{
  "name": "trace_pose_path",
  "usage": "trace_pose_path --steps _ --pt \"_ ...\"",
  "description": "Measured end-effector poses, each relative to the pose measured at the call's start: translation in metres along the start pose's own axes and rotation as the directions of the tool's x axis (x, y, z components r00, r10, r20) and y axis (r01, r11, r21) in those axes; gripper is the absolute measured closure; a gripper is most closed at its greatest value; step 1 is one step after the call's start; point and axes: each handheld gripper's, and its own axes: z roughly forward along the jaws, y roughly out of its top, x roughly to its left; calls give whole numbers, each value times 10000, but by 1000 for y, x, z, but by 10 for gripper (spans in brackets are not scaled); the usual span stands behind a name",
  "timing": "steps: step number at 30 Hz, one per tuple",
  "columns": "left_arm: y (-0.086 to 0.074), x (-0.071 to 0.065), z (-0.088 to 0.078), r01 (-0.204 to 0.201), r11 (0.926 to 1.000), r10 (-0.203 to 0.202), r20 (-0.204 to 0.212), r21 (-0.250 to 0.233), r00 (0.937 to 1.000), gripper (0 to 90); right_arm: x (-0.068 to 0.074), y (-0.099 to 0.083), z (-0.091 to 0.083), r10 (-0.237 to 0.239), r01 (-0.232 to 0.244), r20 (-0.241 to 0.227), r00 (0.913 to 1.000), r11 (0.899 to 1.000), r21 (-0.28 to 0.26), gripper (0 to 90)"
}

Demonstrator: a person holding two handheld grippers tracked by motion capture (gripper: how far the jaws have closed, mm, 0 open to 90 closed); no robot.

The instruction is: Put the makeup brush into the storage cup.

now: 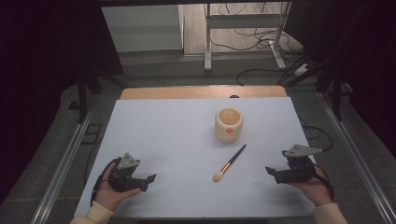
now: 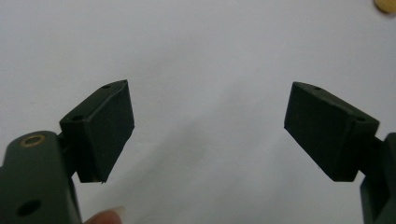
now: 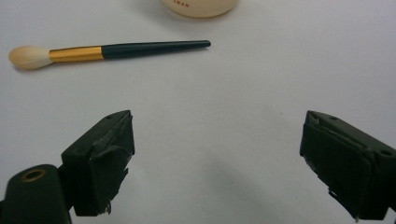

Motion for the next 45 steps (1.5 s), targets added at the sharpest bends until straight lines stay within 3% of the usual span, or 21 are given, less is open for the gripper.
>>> trace_pose_path --steps 6,20,25,41,45 --pt "0 0 0 -11 10000 11 -21 33 10000 169 3 3 1 -498 497 49 9987 9985 214 100" --pt "-2 0 1 -29 10000 29 -27 68 10000 169 12 9 6 -1309 1319 -309 9909 9907 336 98" --pt "-2 0 0 -25 10000 25 -54 72 10000 169 15 13 7 -1760 1776 -407 9835 9834 377 95" --pt "-3 1 -1 -99 9999 100 -111 106 9999 169 17 22 9 -2336 2351 -579 9706 9718 199 89" --pt "-3 1 0 -108 9999 109 -114 129 9999 169 18 26 9 -2585 2597 -711 9634 9657 77 89"
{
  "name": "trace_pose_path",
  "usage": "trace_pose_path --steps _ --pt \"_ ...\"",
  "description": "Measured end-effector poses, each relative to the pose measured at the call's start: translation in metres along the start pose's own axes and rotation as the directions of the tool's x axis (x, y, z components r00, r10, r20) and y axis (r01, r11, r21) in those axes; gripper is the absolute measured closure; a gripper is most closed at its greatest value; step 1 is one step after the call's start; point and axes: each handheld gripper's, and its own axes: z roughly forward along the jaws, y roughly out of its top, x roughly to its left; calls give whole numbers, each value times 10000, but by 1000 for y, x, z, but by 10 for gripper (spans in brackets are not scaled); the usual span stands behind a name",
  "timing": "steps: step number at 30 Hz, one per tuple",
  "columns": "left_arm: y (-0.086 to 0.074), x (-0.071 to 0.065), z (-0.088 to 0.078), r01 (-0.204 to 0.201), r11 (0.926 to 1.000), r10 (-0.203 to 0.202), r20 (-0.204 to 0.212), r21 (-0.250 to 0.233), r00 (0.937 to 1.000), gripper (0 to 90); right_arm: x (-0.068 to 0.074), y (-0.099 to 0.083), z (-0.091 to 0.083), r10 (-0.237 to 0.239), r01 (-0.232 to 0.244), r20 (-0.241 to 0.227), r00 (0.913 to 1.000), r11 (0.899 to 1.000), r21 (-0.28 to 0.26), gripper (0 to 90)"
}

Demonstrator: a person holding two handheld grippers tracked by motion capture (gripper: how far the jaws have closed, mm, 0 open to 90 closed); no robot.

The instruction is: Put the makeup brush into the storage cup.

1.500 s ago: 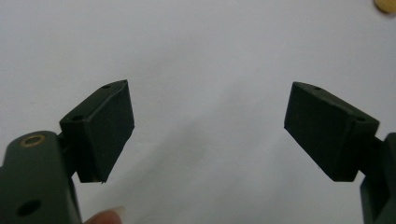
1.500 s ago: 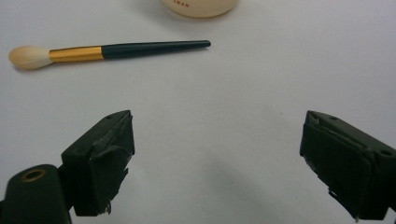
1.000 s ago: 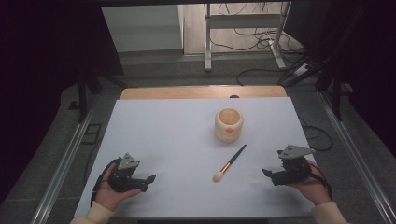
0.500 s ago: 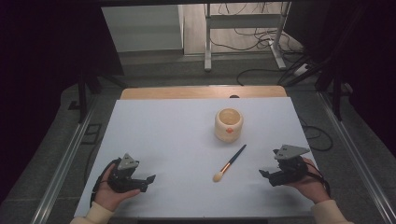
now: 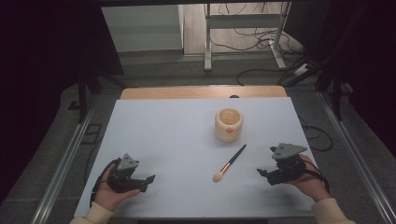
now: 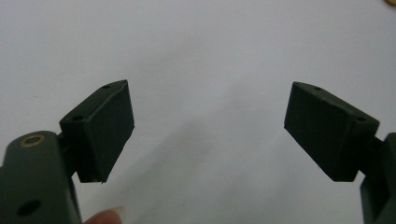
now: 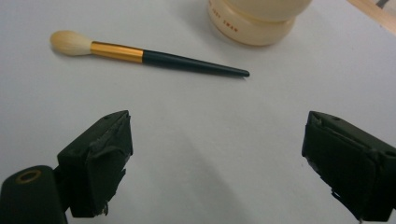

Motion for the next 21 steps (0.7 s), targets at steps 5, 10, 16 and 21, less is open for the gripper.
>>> trace_pose_path --steps 5,10,16,21 --pt "0 0 0 8 10000 -8 -6 -15 10000 169 4 7 4 -748 752 -372 9965 9971 108 95" --pt "0 0 -1 2 10000 -2 -36 -19 10000 169 7 12 6 -1286 1304 -694 9893 9912 226 104" --pt "-1 0 -1 16 10000 -16 -62 -27 10000 169 8 22 9 -1624 1658 -967 9820 9857 282 98" --pt "-1 0 -1 29 10000 -29 -46 -12 10000 169 5 28 12 -1464 1495 -827 9858 9882 321 46"
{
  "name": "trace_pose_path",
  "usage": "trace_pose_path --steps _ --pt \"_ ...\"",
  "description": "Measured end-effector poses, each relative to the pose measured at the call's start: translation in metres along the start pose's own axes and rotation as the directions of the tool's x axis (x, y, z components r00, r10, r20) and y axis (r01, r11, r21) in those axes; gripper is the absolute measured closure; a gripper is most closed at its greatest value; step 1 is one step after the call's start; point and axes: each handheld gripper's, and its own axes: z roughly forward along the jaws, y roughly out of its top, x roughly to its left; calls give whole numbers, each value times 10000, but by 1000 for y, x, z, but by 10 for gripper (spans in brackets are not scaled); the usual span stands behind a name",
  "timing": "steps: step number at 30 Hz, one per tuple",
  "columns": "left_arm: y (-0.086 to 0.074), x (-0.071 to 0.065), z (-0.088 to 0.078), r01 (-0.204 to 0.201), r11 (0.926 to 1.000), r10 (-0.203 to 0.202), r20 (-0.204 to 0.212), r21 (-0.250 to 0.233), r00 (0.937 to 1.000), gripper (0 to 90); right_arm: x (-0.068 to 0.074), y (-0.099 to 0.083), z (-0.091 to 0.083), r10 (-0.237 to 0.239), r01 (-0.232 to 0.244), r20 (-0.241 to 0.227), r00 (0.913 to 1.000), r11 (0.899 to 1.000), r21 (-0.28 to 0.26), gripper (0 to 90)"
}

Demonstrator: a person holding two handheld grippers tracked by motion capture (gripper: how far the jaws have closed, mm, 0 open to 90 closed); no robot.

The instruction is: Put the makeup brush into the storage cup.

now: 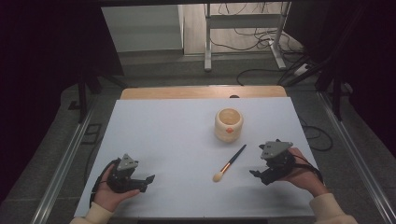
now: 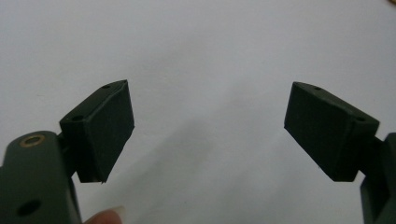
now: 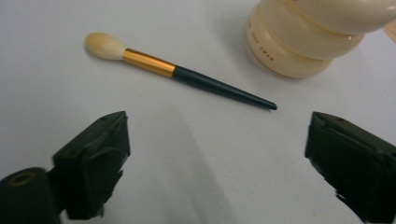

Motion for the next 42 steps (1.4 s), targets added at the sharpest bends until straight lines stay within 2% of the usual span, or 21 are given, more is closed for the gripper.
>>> trace_pose_path --steps 10,12,13,14,15,16,17,19,22,26,30,35,38,42 --pt "0 0 0 -103 9999 104 -66 51 9999 169 -4 5 -6 467 -490 -354 9983 9964 -690 0" --pt "0 0 1 -109 9999 109 -70 61 9999 169 -5 7 -8 485 -510 -317 9983 9952 -833 0" --pt "0 0 1 -121 9999 121 -86 61 9999 169 -5 8 -7 428 -429 -37 9991 9957 -822 4" --pt "0 0 1 -121 9999 121 -86 61 9999 169 -5 8 -7 428 -429 -37 9991 9957 -822 4" --pt "0 0 1 -128 9999 129 -95 61 9999 169 -5 8 -7 272 -270 23 9996 9967 -767 4" --pt "0 0 1 -120 9999 121 -105 31 9999 169 -4 8 -7 160 -163 -43 9999 9970 -758 4" --pt "0 0 1 -135 9999 136 -121 39 9998 169 -4 9 -6 309 -326 -206 9993 9956 -877 5" --pt "0 0 1 -125 9999 126 -122 39 9998 169 -4 10 -5 389 -410 -250 9989 9948 -928 10" --pt "0 0 1 -128 9999 129 -114 49 9999 169 -5 13 -4 246 -271 -297 9993 9957 -884 15" --pt "0 -1 1 -124 9999 124 -100 56 9999 168 -7 23 -7 300 -340 -333 9990 9915 -1259 32" --pt "0 -1 1 -156 9999 157 -116 45 9998 168 -8 29 -9 134 -193 -472 9988 9917 -1275 38" --pt "-1 0 1 -153 9999 154 -138 40 9998 168 -10 35 -7 162 -241 -729 9972 9938 -1090 34" --pt "-1 0 1 -160 9999 161 -144 58 9998 168 -11 37 -5 200 -254 -581 9981 9953 -931 30" --pt "-1 0 1 -167 9998 168 -125 71 9998 168 -12 39 -2 124 -163 -383 9992 9945 -1034 16"
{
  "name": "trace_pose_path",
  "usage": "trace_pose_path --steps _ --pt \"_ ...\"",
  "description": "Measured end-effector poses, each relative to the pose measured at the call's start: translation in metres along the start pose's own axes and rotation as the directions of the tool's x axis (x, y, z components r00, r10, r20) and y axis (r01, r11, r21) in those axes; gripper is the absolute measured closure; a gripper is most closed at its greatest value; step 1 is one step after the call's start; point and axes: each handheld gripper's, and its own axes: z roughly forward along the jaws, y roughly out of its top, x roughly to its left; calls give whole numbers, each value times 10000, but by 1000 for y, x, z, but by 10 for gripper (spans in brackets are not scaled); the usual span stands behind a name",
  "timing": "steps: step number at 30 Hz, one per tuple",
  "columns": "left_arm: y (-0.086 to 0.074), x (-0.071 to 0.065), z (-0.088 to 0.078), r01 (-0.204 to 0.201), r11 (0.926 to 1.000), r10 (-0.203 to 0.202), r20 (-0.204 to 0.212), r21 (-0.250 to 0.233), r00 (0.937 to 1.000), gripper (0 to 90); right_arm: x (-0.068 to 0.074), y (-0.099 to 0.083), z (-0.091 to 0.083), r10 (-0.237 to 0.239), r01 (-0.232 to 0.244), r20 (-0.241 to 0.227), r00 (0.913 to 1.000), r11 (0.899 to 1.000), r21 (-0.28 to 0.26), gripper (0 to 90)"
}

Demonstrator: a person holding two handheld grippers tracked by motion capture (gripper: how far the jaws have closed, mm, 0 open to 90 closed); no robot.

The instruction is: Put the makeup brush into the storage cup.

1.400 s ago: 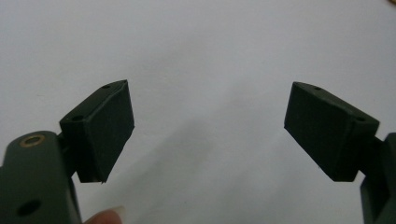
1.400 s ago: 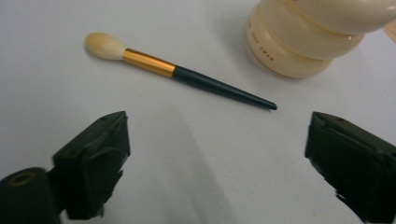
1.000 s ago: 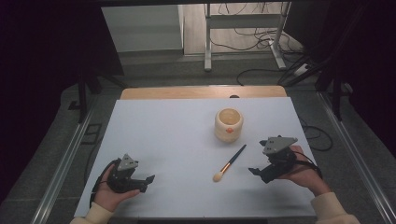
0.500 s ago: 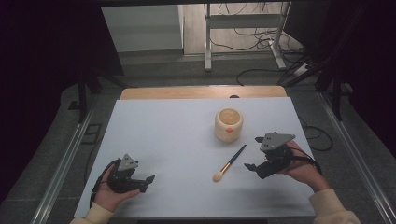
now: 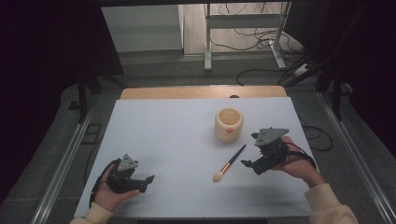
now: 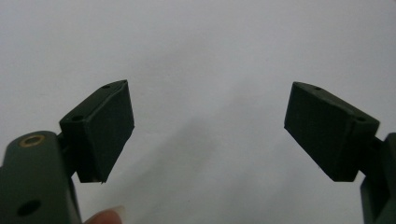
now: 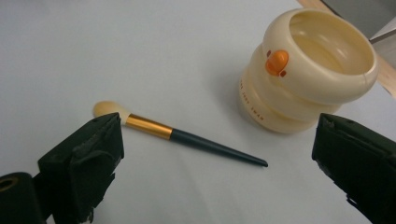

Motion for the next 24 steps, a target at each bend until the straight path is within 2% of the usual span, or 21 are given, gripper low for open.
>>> trace_pose_path --steps 2,3,6,10,11,12,13,16,18,21,24 --pt "0 0 0 -5 10000 5 2 2 10000 168 0 1 1 -181 184 131 9997 9997 -185 5" --pt "0 0 0 -7 10000 7 1 -1 10000 168 0 1 2 -282 286 105 9995 9989 -381 0" --pt "0 0 0 -15 10000 15 17 6 10000 165 -1 1 4 -292 286 -118 9995 9985 -474 0" --pt "0 -1 1 22 10000 -22 51 72 10000 162 1 1 5 -36 13 -365 9993 9980 -627 0" --pt "0 0 1 15 10000 -15 49 81 10000 162 1 1 6 157 -176 -297 9994 9976 -673 0" --pt "0 -1 1 14 10000 -14 51 81 10000 162 1 1 6 157 -176 -297 9994 9976 -673 0" --pt "0 0 1 -15 10000 14 55 81 10000 161 0 2 6 395 -399 -68 9992 9961 -792 0" --pt "-1 0 1 -17 9999 17 51 104 10000 161 -1 2 5 509 -514 -72 9987 9945 -910 0" --pt "-1 0 1 -23 9999 22 49 115 10000 161 -1 2 3 158 -171 -150 9998 9961 -870 0" --pt "-1 0 2 -41 9999 41 41 129 10000 160 -1 3 2 36 -53 -231 9997 9971 -764 0" --pt "-1 0 2 -78 9999 77 31 140 10000 160 -2 3 4 41 -45 -89 10000 9990 -446 0"
